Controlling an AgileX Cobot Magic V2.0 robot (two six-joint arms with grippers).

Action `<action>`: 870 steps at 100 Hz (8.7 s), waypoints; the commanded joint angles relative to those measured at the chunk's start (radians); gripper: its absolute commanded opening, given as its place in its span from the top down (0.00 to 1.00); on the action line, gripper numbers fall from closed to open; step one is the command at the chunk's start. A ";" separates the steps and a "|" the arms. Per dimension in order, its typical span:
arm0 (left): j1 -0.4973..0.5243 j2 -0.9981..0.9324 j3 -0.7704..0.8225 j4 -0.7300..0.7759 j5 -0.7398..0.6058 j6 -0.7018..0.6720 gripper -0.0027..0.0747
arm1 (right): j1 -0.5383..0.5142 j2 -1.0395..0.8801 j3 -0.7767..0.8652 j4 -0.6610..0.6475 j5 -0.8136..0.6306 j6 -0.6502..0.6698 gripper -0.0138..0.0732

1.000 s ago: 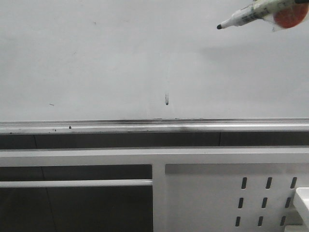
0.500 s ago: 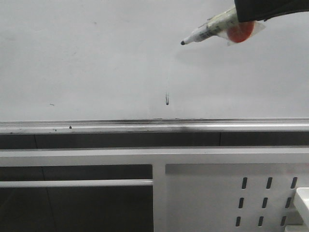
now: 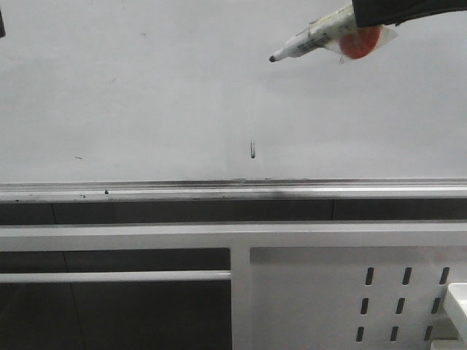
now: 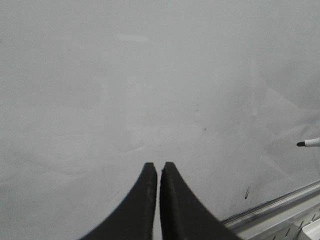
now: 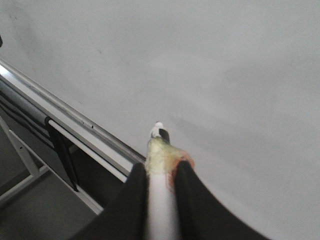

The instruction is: Write number 1 on whiteboard

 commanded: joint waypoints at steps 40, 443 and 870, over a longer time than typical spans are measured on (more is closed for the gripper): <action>0.002 0.273 -0.025 -0.005 -0.078 -0.008 0.99 | -0.005 -0.003 -0.037 0.013 -0.119 -0.016 0.90; 0.002 -0.539 -0.173 -0.082 -0.345 -0.052 0.99 | 0.056 0.153 -0.048 0.922 -0.256 -1.046 0.90; -0.335 0.118 0.009 0.228 -0.083 -0.059 0.99 | 0.094 0.310 -0.752 0.937 0.816 -1.037 0.38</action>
